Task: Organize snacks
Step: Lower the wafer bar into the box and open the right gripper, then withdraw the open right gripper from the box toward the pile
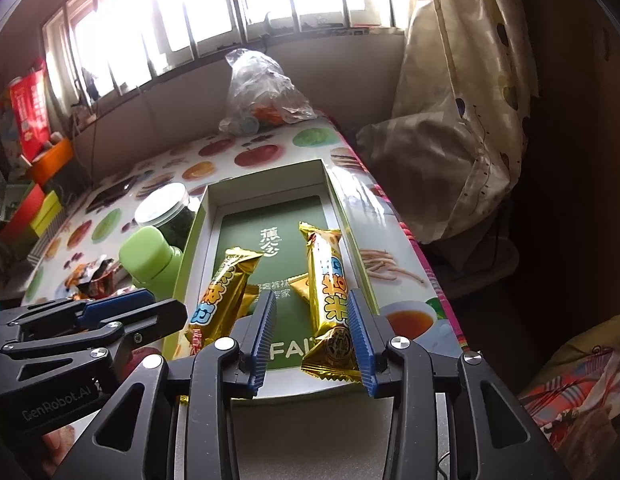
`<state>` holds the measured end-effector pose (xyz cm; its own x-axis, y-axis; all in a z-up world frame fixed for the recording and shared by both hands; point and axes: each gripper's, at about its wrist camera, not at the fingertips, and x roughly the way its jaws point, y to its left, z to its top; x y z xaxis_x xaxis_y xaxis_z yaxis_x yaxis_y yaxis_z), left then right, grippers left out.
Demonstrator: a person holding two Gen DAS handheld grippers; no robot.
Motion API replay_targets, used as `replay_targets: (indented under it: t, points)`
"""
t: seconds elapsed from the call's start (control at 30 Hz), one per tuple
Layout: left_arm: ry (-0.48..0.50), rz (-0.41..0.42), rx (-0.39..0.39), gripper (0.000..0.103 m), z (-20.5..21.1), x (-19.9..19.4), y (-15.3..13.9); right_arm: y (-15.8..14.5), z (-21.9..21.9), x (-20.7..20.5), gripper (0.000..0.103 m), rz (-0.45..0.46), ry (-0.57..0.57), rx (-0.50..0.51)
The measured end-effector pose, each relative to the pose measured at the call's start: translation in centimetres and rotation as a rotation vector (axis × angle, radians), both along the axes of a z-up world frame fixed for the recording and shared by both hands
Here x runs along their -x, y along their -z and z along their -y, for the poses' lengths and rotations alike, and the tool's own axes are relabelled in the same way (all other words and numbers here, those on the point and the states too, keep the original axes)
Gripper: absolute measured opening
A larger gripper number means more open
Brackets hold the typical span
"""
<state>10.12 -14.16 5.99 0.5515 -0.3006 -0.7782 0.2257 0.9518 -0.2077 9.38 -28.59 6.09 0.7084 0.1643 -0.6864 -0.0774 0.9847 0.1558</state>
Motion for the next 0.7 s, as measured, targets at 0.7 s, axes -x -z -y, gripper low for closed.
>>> replay_targets:
  t: [0.7]
  points:
    - [-0.093,0.100,-0.020,0.042,-6.8,4.4,-2.1,-2.4,-4.6,3.5,0.037,0.057,-0.040,-0.033]
